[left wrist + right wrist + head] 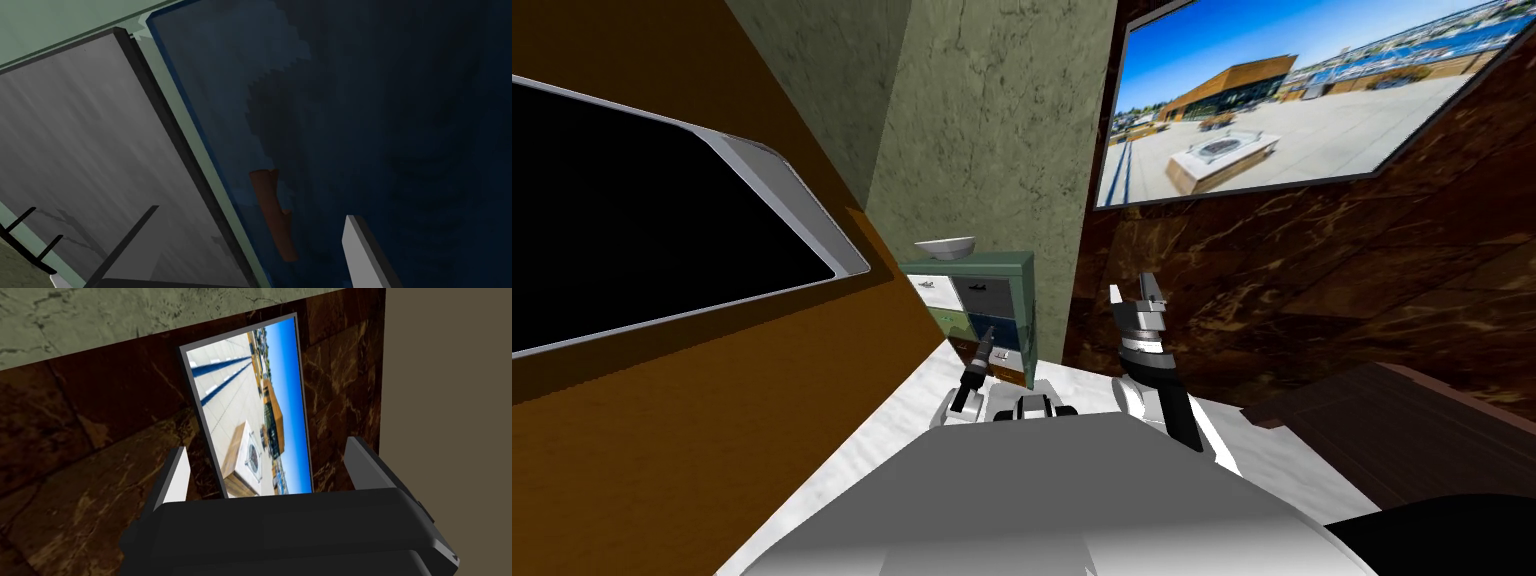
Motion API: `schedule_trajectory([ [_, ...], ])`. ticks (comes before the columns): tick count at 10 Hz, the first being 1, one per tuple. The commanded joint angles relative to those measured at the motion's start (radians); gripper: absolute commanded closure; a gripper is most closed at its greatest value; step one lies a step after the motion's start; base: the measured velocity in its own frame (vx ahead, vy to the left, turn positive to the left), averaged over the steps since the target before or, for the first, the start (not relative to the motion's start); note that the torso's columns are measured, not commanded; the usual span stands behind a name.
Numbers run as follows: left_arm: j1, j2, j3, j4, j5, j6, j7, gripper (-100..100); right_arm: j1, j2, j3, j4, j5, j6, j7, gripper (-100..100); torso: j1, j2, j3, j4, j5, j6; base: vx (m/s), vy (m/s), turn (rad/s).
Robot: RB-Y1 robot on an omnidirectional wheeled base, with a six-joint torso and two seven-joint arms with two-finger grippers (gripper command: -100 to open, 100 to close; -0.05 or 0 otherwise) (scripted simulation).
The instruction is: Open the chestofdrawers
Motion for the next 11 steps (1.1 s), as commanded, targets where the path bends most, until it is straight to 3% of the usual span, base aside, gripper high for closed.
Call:
schedule_trajectory([
  [1, -0.008, 0.003, 0.002, -0.019, 0.001, 0.028, 0.004, -100, 0.000, 0.000, 0.000, 0.000, 0.000, 0.000, 0.000, 0, 0.001, 0.008, 0.005, 0.002, 0.000, 0.000, 0.088, -0.013, -0.018],
  [2, -0.004, 0.001, 0.001, -0.009, 0.001, 0.011, 0.001, -100, 0.000, 0.000, 0.000, 0.000, 0.000, 0.000, 0.000, 0, 0.001, 0.007, 0.005, 0.003, 0.000, 0.000, 0.055, -0.007, -0.005],
  [3, -0.005, 0.001, 0.001, -0.011, 0.001, 0.015, 0.002, 100, 0.000, 0.000, 0.000, 0.000, 0.000, 0.000, 0.000, 0, 0.001, 0.007, 0.004, 0.002, 0.000, 0.000, 0.010, -0.001, 0.002],
  [4, 0.035, -0.012, -0.034, -0.046, -0.015, 0.015, -0.012, 100, 0.000, 0.000, 0.000, 0.000, 0.000, 0.000, 0.000, 0, 0.001, 0.006, 0.004, 0.002, 0.000, 0.000, -0.006, 0.058, 0.164],
  [9, 0.136, -0.044, -0.123, -0.134, -0.054, 0.015, -0.046, 100, 0.000, 0.000, 0.000, 0.000, 0.000, 0.000, 0.000, 0, 0.000, 0.002, 0.001, 0.002, -0.001, 0.000, -0.020, 0.086, 0.108],
  [11, 0.197, -0.063, -0.176, -0.187, -0.077, 0.015, -0.067, 100, 0.000, 0.000, 0.000, 0.000, 0.000, 0.000, 0.000, 0, 0.001, 0.004, 0.002, 0.004, -0.001, -0.001, -0.009, 0.097, 0.166],
])
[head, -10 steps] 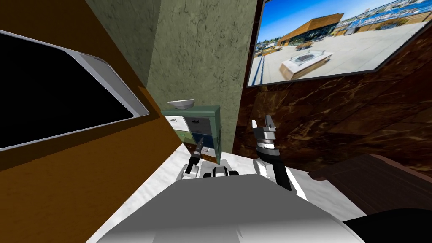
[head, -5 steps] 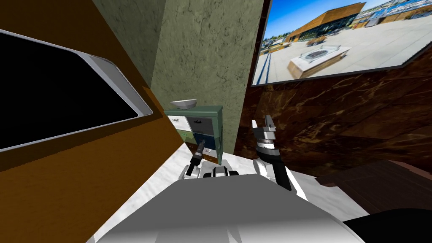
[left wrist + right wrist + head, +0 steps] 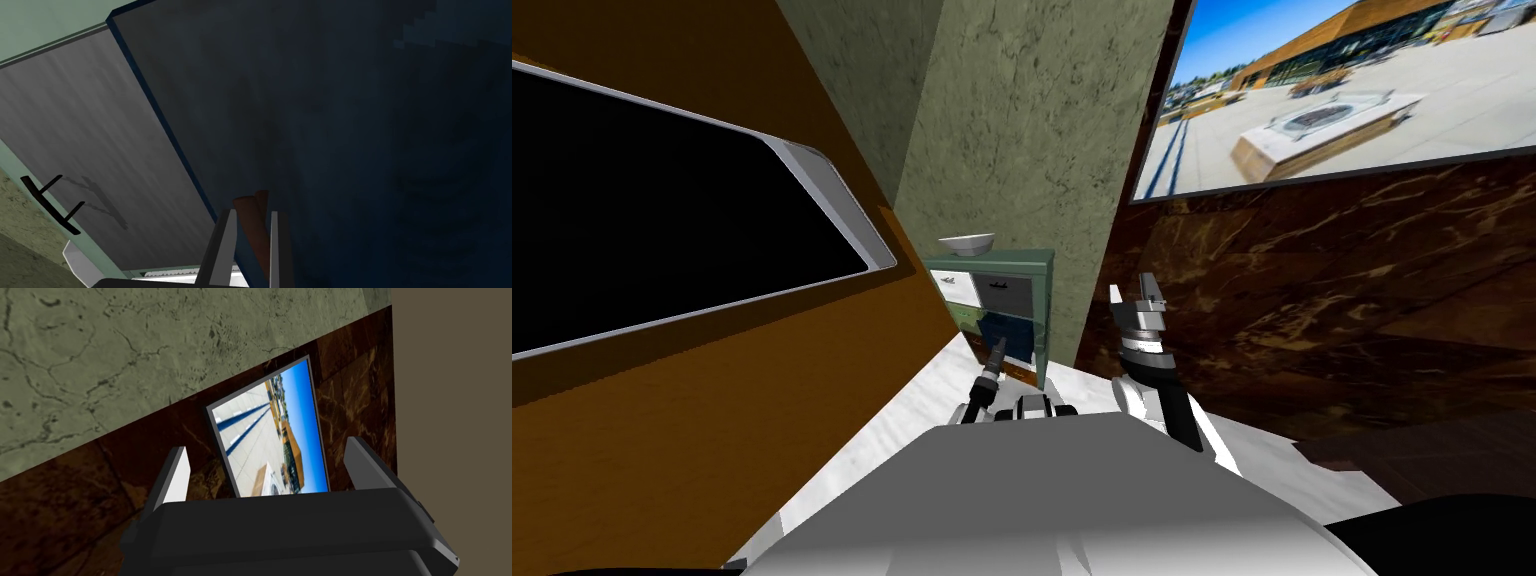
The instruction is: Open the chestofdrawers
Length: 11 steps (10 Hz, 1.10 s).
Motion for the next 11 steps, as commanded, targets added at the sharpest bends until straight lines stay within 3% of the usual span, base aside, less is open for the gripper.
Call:
schedule_trajectory([
  [1, 0.020, -0.012, -0.024, -0.017, -0.011, 0.003, -0.011, 100, 0.000, 0.000, 0.000, 0.000, 0.000, 0.000, 0.000, 0, 0.000, 0.002, 0.001, 0.001, 0.000, 0.000, -0.012, 0.036, -0.001],
  [2, 0.060, -0.017, -0.062, -0.035, -0.027, -0.011, -0.026, 100, 0.000, 0.000, 0.000, 0.000, 0.000, 0.000, 0.000, 0, -0.002, 0.001, 0.001, 0.000, -0.001, -0.001, -0.005, 0.060, 0.137],
  [4, 0.097, -0.019, -0.096, -0.053, -0.041, -0.025, -0.039, 100, 0.000, 0.000, 0.000, 0.000, 0.000, 0.000, 0.000, 0, 0.001, 0.000, 0.000, -0.002, 0.001, 0.000, -0.023, 0.086, 0.118],
  [5, 0.135, -0.022, -0.129, -0.072, -0.055, -0.040, -0.052, 100, 0.000, 0.000, 0.000, 0.000, 0.000, 0.000, 0.000, 0, 0.000, 0.000, 0.000, -0.002, 0.001, 0.001, -0.022, 0.114, 0.150],
  [6, 0.132, -0.020, -0.121, -0.092, -0.052, -0.011, -0.045, -100, 0.000, 0.000, 0.000, 0.000, 0.000, 0.000, 0.000, 0, 0.000, 0.000, 0.000, -0.002, 0.001, 0.001, 0.000, 0.064, 0.026],
  [11, 0.208, -0.006, -0.168, -0.234, -0.074, 0.067, -0.051, -100, 0.000, 0.000, 0.000, 0.000, 0.000, 0.000, 0.000, 0, 0.000, -0.002, -0.001, -0.003, 0.001, 0.001, 0.032, 0.000, -0.007],
])
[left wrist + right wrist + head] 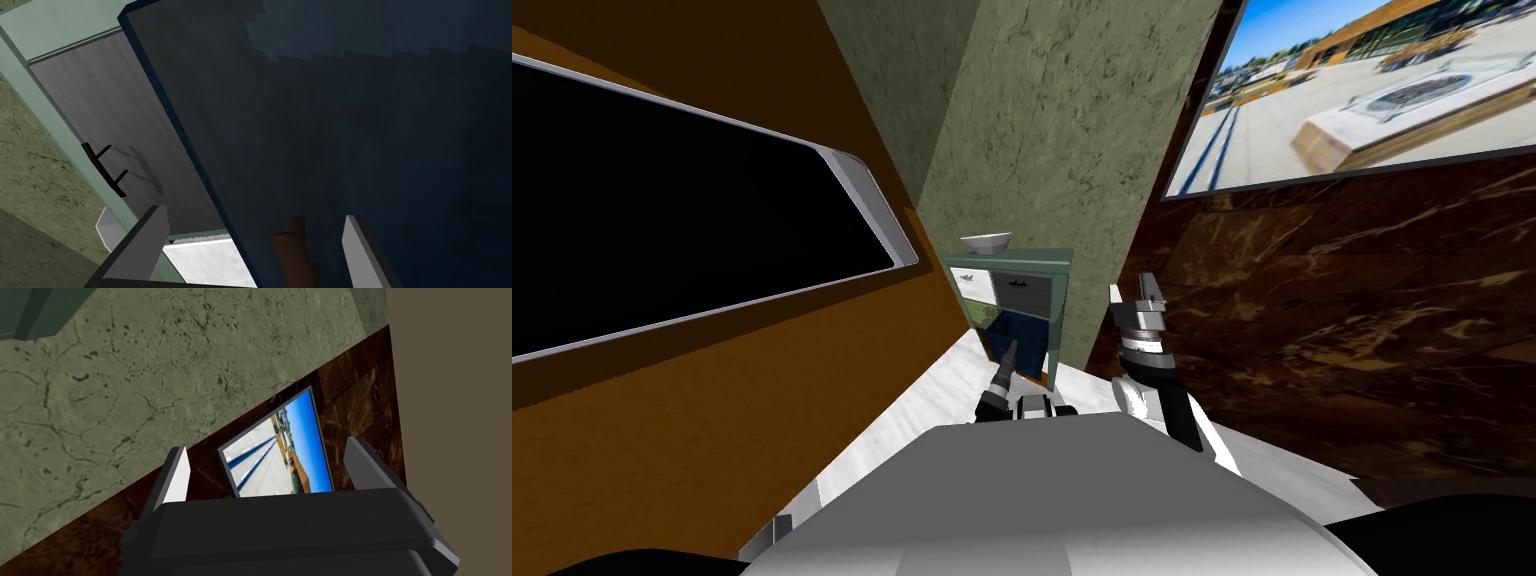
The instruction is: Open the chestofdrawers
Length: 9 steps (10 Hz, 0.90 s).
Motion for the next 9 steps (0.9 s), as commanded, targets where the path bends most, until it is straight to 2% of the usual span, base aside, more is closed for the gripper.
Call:
schedule_trajectory([
  [1, 0.045, 0.012, -0.026, -0.085, -0.011, 0.040, -0.002, -100, 0.000, 0.000, 0.000, 0.000, 0.000, 0.000, 0.000, 0, 0.001, 0.001, 0.000, 0.000, 0.000, 0.000, 0.034, 0.013, -0.001],
  [5, 0.091, 0.021, -0.054, -0.174, -0.024, 0.087, -0.006, -100, 0.000, 0.000, 0.000, 0.000, 0.000, 0.000, 0.000, 0, 0.000, 0.004, 0.002, 0.004, -0.001, -0.001, 0.020, 0.009, -0.003],
  [6, 0.091, 0.020, -0.051, -0.148, -0.023, 0.086, -0.006, -100, 0.000, 0.000, 0.000, 0.000, 0.000, 0.000, 0.000, 0, 0.000, 0.006, 0.002, 0.006, -0.001, -0.001, 0.011, 0.003, -0.001],
  [7, 0.093, 0.020, -0.053, -0.149, -0.024, 0.091, -0.006, 0, 0.000, 0.000, 0.000, 0.000, 0.000, 0.000, 0.000, 0, 0.000, 0.006, 0.003, 0.004, -0.001, -0.001, 0.000, 0.000, 0.000],
  [9, 0.094, 0.021, -0.052, -0.146, -0.024, 0.093, -0.006, 0, 0.000, 0.000, 0.000, 0.000, 0.000, 0.000, 0.000, 0, -0.001, 0.003, 0.001, 0.001, 0.000, 0.000, 0.000, 0.000, 0.000],
])
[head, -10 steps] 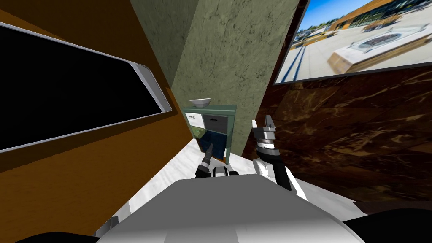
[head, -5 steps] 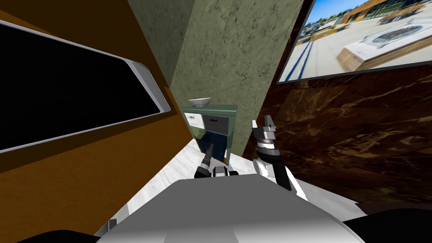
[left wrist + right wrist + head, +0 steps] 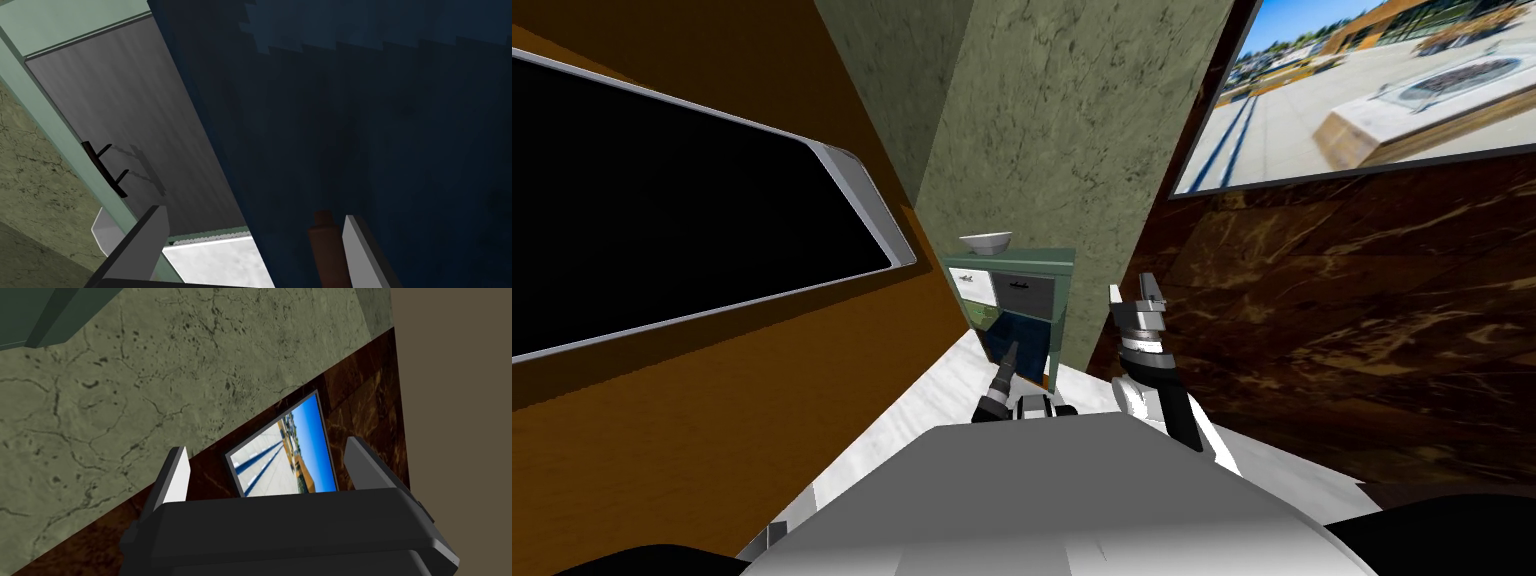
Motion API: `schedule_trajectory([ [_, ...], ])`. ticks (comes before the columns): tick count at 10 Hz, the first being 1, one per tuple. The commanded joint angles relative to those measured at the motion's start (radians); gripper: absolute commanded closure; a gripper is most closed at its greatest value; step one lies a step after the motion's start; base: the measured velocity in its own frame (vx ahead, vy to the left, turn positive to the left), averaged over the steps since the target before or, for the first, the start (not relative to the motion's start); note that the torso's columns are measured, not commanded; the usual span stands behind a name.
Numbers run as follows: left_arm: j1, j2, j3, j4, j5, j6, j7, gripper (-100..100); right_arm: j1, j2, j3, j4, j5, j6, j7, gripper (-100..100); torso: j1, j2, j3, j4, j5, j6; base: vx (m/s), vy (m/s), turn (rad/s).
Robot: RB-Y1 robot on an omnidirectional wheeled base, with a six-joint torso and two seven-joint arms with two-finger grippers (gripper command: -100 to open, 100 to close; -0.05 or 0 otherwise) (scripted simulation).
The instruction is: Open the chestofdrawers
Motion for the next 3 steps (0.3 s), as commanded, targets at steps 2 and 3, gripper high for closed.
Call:
schedule_trajectory([
  [2, 0.001, 0.000, 0.001, 0.001, 0.000, 0.001, 0.000, 0, 0.000, 0.000, 0.000, 0.000, 0.000, 0.000, 0.000, 0, 0.000, -0.002, -0.001, -0.001, 0.000, 0.000, 0.000, 0.000, 0.000],
  [3, 0.001, 0.000, 0.001, 0.001, 0.000, 0.001, 0.000, 0, 0.000, 0.000, 0.000, 0.000, 0.000, 0.000, 0.000, 0, 0.000, -0.002, -0.001, -0.001, 0.000, 0.000, 0.000, 0.000, 0.000],
])
